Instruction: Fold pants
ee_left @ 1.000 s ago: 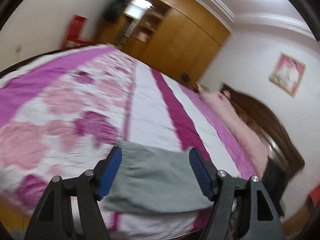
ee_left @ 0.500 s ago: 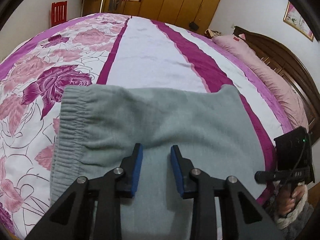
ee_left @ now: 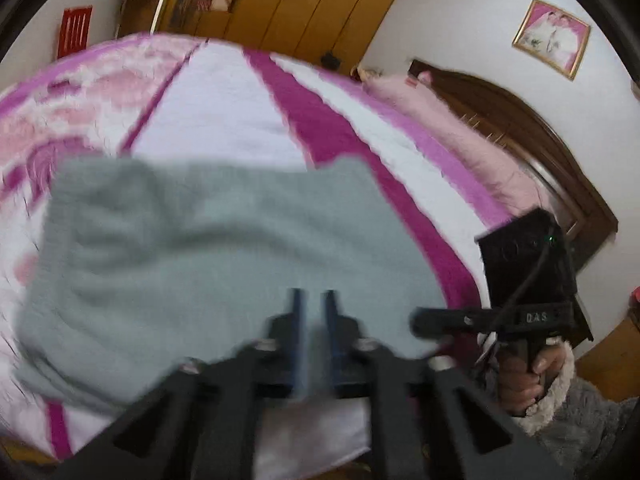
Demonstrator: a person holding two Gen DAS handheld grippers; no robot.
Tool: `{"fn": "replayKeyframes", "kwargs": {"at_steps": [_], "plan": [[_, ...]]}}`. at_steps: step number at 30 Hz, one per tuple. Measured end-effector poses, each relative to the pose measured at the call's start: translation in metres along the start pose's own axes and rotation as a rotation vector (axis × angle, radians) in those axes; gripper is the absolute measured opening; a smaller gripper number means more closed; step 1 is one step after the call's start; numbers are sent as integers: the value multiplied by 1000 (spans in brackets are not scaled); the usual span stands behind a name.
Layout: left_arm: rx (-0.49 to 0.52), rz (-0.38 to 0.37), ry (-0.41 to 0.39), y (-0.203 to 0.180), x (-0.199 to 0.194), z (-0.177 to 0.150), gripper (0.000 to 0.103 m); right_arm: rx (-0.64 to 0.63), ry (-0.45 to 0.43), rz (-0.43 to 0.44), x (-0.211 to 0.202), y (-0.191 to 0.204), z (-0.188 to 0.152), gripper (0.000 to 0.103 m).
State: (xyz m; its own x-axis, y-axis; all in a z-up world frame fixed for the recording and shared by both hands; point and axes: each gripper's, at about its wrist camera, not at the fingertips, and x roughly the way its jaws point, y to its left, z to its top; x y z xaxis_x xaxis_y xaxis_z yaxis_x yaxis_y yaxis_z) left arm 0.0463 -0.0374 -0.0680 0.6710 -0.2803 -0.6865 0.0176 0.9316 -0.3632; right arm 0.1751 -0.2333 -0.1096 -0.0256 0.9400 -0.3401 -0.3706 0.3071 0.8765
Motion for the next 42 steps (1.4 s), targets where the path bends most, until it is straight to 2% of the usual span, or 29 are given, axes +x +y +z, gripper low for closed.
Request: {"fn": "replayKeyframes", "kwargs": {"at_steps": [1, 4, 8, 13, 15, 17, 19, 21, 26, 32, 33, 36, 38, 40, 41, 42], "plan": [[-17, 31, 36, 2, 9, -7, 4, 8, 12, -20, 2, -5, -2, 0], [-89, -11, 32, 12, 11, -12, 4, 34, 11, 2, 6, -12, -5, 0], [-88, 0, 20, 12, 6, -8, 3, 10, -8, -3, 1, -5, -2, 0], [-37, 68, -20, -1, -1, -1, 3, -25, -66, -21, -17, 3, 10, 0], [-70, 77, 25, 9, 9, -1, 3, -3, -87, -51, -20, -4, 15, 0], [-83, 78, 15, 12, 10, -5, 3, 42, -70, -96, -16, -24, 11, 0], [-70, 99, 15, 8, 7, 1, 3, 67, -94, -55, -18, -28, 8, 0], [-63, 145, 13, 3, 4, 10, 3, 75, -102, -50, -25, -25, 13, 0], [-25, 147, -15, -14, 2, 38, 3, 17, -129, -82, -37, -5, 47, 0], [44, 206, 4, -17, 35, 83, 5, -94, -45, -182, -16, 6, 107, 0], [48, 219, 12, -16, 43, 89, 5, -120, -43, -223, -19, 6, 116, 0], [36, 257, 50, -10, 66, 101, 5, -227, -31, -429, -8, 10, 138, 0], [36, 281, 52, -8, 80, 105, 5, -264, -74, -550, -2, 9, 141, 0], [17, 321, 58, -4, 95, 106, 7, -241, -107, -720, 5, 1, 144, 0], [-8, 341, 66, -3, 104, 108, 7, -220, -105, -775, 9, -4, 143, 0], [-21, 351, 64, -3, 107, 109, 7, -179, -119, -794, 13, -8, 141, 0]]}}
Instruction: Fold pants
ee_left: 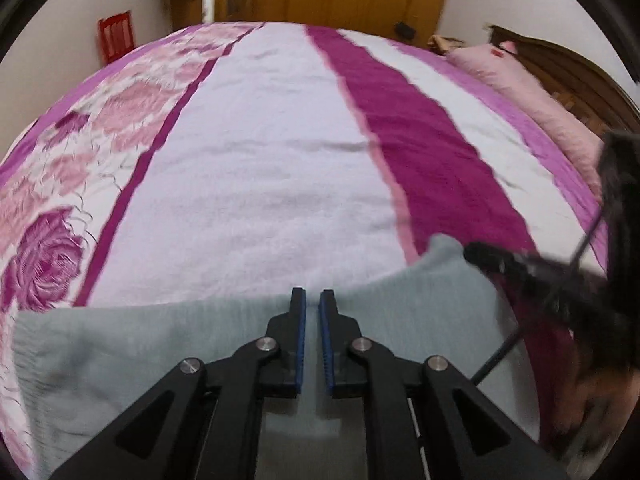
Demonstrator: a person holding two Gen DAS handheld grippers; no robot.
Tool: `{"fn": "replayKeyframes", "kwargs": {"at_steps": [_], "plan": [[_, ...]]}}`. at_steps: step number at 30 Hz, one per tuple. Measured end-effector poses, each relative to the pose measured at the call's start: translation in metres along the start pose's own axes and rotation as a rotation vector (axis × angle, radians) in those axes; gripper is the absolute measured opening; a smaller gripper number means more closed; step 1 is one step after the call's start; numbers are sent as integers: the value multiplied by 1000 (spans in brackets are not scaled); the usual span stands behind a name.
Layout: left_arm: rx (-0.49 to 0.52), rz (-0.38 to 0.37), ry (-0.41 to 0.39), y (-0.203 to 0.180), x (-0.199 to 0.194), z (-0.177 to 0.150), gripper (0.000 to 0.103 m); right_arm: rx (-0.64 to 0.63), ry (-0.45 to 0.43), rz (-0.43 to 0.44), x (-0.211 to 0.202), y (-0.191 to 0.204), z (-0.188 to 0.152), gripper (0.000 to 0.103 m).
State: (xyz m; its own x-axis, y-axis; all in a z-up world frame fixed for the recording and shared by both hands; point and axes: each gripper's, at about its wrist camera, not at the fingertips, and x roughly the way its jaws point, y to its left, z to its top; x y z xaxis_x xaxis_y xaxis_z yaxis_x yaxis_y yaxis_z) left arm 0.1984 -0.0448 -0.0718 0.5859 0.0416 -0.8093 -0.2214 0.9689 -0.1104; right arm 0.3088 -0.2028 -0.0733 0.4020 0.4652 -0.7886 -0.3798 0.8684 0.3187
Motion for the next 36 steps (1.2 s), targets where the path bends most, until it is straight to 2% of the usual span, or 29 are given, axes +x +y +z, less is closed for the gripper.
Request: {"fn": "replayKeyframes", "kwargs": {"at_steps": [4, 7, 9, 12, 15, 20, 23, 25, 27, 29, 30, 32, 34, 36], "plan": [[-2, 35, -34, -5, 1, 5, 7, 9, -74, -79, -12, 11, -3, 0], [-1, 32, -51, -8, -9, 2, 7, 58, -112, -77, -28, 17, -7, 0], [1, 27, -69, -11, -15, 0, 8, 95, -110, -68, -35, 23, -10, 0], [10, 59, -60, -15, -11, -4, 9, 87, -113, -115, -31, 35, -13, 0], [25, 61, -55, -16, -5, -6, 9, 112, -103, -74, -21, 30, -13, 0], [40, 48, -73, -15, -8, -1, 9, 64, -133, -46, -17, 32, -7, 0], [19, 48, -28, -10, 5, -1, 10, 23, -94, -66, -2, 34, -5, 0], [4, 40, -29, -8, 5, -2, 10, 59, -64, -60, 12, 25, -5, 0], [19, 39, -41, -10, -2, -1, 14, 87, -68, -27, 10, 20, -5, 0], [46, 35, -53, -9, -13, -3, 27, 92, -78, -12, 2, 21, -5, 0], [53, 26, -59, -7, -19, -5, 30, 91, -80, -2, -3, 21, -5, 0], [68, 4, -89, 1, -39, -11, 45, 81, -72, 29, -13, 23, -7, 6], [98, 15, -125, 14, -57, -19, 56, 67, -73, 77, -30, 21, -14, 12], [120, 59, -145, 29, -70, -28, 59, 66, -89, 94, -46, 14, -23, 24]]}}
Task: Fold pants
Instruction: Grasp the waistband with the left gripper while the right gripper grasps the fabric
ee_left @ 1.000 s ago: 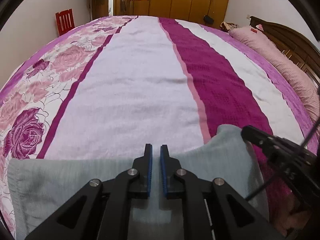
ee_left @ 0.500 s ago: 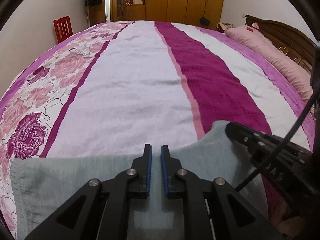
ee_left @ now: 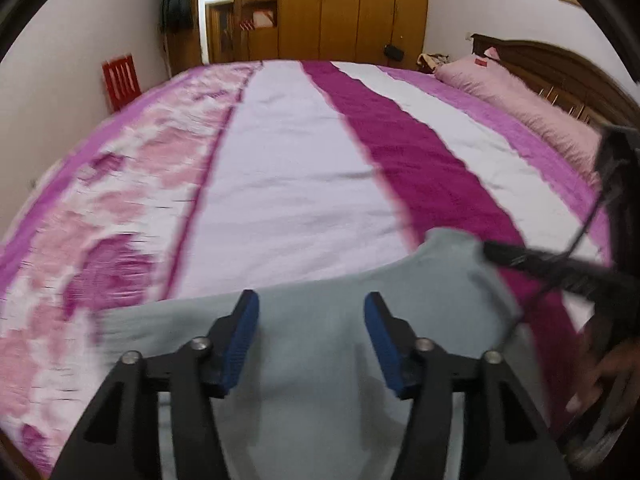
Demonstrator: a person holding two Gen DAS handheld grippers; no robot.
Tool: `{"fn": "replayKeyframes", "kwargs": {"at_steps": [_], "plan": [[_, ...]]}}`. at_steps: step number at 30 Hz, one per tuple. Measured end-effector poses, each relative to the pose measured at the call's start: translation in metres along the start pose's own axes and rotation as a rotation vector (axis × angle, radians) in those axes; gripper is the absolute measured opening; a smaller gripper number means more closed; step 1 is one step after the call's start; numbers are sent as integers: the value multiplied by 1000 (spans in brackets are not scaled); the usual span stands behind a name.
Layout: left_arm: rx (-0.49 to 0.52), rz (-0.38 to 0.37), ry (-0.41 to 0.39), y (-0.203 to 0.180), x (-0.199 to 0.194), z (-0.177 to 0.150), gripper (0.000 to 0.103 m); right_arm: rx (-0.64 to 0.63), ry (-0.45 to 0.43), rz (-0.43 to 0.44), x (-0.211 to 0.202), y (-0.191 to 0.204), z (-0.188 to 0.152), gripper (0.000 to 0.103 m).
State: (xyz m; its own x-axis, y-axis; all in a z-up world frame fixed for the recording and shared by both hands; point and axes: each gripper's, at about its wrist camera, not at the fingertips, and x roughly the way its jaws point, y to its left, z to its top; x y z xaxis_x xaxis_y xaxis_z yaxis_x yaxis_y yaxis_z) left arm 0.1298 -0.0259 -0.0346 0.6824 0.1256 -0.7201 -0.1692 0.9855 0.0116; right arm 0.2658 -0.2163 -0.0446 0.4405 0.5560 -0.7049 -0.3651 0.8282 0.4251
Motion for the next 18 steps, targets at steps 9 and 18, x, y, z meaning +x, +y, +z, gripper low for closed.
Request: {"fn": "replayKeyframes", "kwargs": {"at_steps": [9, 18], "plan": [[-105, 119, 77, 80, -5, -56, 66, 163, 103, 166, 8, -49, -29, 32], [-182, 69, 83, 90, -1, -55, 68, 168, 98, 274, 41, -45, -18, 32]]}}
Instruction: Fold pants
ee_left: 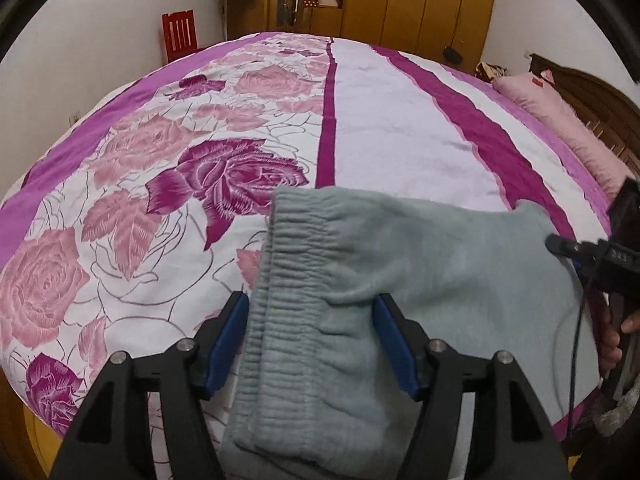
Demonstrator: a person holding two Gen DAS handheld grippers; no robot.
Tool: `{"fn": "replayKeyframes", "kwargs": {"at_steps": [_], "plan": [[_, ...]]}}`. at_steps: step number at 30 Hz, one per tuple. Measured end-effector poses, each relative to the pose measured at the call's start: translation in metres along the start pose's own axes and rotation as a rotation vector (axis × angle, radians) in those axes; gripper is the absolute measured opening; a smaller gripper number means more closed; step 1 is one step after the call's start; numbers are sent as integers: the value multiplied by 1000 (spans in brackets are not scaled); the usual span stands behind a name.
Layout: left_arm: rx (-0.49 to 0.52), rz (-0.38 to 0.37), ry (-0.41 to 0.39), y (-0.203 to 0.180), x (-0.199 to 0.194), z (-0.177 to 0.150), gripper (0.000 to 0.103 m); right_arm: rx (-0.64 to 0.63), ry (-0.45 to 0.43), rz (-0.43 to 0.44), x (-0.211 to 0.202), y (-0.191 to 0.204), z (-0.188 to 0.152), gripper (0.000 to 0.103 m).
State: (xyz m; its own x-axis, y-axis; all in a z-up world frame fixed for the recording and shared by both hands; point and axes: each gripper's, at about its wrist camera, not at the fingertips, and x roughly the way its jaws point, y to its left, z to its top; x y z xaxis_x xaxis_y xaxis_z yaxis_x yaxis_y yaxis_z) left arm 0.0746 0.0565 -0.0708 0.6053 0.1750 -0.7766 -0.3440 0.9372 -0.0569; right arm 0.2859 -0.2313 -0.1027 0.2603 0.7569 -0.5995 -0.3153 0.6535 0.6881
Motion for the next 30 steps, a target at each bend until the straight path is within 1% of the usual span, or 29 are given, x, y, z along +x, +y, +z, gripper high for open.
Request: {"fn": "replayKeyframes", "kwargs": {"at_steps": [2, 3, 4, 5, 7, 9, 10, 11, 12, 14, 15, 17, 18, 20, 21, 23, 25, 26, 27, 28, 29, 30], "plan": [[27, 19, -9, -7, -2, 0, 68, -3, -3, -1, 4, 2, 2, 32], [36, 29, -12, -9, -3, 0, 68, -9, -7, -18, 3, 5, 2, 30], [44, 35, -13, -11, -3, 1, 68, -23, -15, -31, 1, 9, 2, 17], [51, 37, -18, -13, -6, 1, 68, -50, -23, -45, -3, 15, 4, 13], [56, 30, -35, -18, -13, 4, 68, -88, -49, -60, -16, 25, 12, 11], [44, -12, -64, -25, -23, 10, 68, -115, -99, -55, -39, 32, 27, 11], [38, -37, -77, -29, -26, 14, 68, -141, -134, -84, -55, 33, 39, 11], [37, -74, -90, -37, -30, 20, 68, -158, -172, -132, -74, 27, 54, 11], [40, -100, -100, -44, -32, 25, 68, -160, -179, -150, -84, 20, 63, 11], [68, -141, -114, -65, -32, 35, 68, -125, -138, -176, -103, -17, 88, 12], [85, -151, -114, -75, -31, 40, 68, -82, -136, -219, -111, -46, 100, 12], [132, -166, -108, -102, -24, 49, 68, -17, -110, -265, -113, -87, 109, 14], [152, -177, -106, -114, -22, 52, 68, 84, -81, -269, -110, -118, 110, 15], [199, -211, -96, -142, -18, 55, 68, 174, -56, -207, -105, -145, 102, 19], [219, -225, -90, -152, -16, 56, 68, 189, -71, -209, -108, -152, 95, 21], [271, -237, -84, -179, -13, 61, 68, 159, -90, -240, -118, -145, 89, 29], [314, -226, -86, -202, -9, 66, 68, 65, -120, -345, -137, -125, 81, 32], [326, -197, -85, -215, -5, 69, 68, 15, -138, -388, -145, -113, 76, 32], [332, -181, -83, -224, -1, 71, 68, -50, -170, -472, -157, -96, 64, 32], [338, -179, -80, -235, 4, 72, 68, -75, -187, -547, -164, -84, 53, 32], [339, -183, -77, -242, 9, 70, 67, -69, -195, -574, -168, -80, 44, 32], [343, -190, -76, -248, 13, 70, 65, -30, -211, -569, -175, -75, 30, 32]]}}
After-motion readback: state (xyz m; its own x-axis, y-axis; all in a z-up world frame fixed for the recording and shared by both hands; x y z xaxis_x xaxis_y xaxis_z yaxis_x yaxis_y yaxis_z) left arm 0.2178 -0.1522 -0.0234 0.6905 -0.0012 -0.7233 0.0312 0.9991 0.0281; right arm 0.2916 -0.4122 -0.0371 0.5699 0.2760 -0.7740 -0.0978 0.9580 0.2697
